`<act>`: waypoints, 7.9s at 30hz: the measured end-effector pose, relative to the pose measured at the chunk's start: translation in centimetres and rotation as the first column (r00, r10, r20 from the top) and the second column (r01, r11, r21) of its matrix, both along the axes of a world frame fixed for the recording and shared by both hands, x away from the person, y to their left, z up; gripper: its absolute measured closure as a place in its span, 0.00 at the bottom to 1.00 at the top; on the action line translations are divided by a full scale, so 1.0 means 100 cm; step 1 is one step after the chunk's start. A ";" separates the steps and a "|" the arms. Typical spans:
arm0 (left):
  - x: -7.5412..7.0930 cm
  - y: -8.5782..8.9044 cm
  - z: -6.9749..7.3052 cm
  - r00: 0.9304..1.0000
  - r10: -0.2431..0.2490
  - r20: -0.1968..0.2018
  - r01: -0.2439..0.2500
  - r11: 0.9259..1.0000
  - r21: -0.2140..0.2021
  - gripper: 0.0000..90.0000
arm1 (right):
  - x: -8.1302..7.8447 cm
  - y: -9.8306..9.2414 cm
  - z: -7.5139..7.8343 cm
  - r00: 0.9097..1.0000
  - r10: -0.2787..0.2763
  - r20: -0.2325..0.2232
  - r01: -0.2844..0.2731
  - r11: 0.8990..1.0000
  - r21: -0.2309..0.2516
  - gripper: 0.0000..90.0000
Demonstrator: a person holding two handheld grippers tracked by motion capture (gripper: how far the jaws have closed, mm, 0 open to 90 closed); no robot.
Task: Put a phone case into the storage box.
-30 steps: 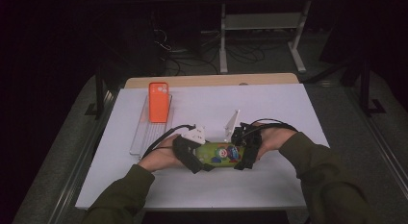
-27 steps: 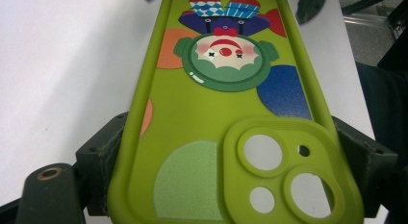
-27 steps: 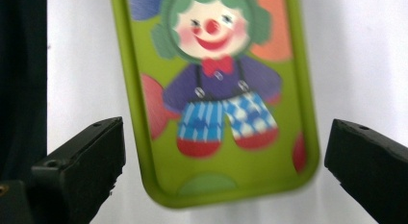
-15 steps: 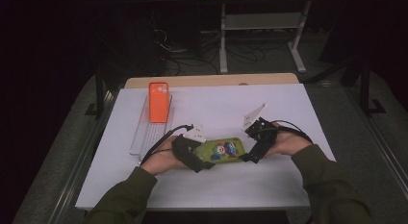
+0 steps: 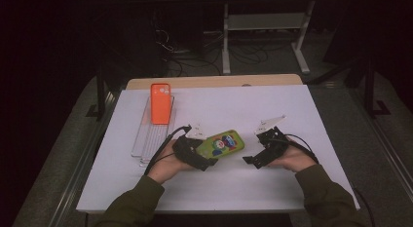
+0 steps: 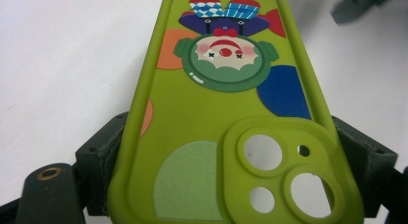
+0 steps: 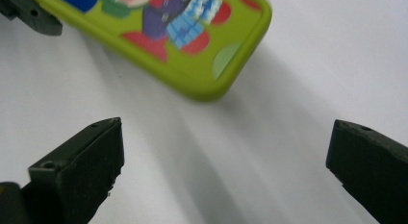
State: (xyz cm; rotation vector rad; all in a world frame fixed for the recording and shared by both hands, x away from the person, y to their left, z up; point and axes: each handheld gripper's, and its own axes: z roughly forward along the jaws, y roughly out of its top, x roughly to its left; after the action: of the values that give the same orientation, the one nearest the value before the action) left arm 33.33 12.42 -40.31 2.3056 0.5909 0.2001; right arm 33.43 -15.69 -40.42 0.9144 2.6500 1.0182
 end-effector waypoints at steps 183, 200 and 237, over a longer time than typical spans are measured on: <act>0.032 0.007 0.034 0.987 0.152 -0.044 -0.157 0.915 -0.371 0.00 | -0.021 0.050 0.006 0.958 -0.246 0.144 0.215 0.955 0.204 0.85; 0.044 -0.018 0.032 0.988 0.141 -0.055 -0.151 0.889 -0.433 0.00 | -0.021 0.054 0.009 0.962 -0.237 0.133 0.204 0.954 0.221 0.85; 0.046 -0.029 0.029 0.982 0.178 -0.054 -0.184 0.880 -0.438 0.11 | -0.020 0.059 0.003 0.966 -0.215 0.143 0.187 0.965 0.186 0.85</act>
State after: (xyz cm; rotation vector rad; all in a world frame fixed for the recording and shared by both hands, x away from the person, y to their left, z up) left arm 37.90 9.51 -37.38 1.8122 0.7733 0.1236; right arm 31.38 -9.76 -40.10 1.0611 2.3109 1.2262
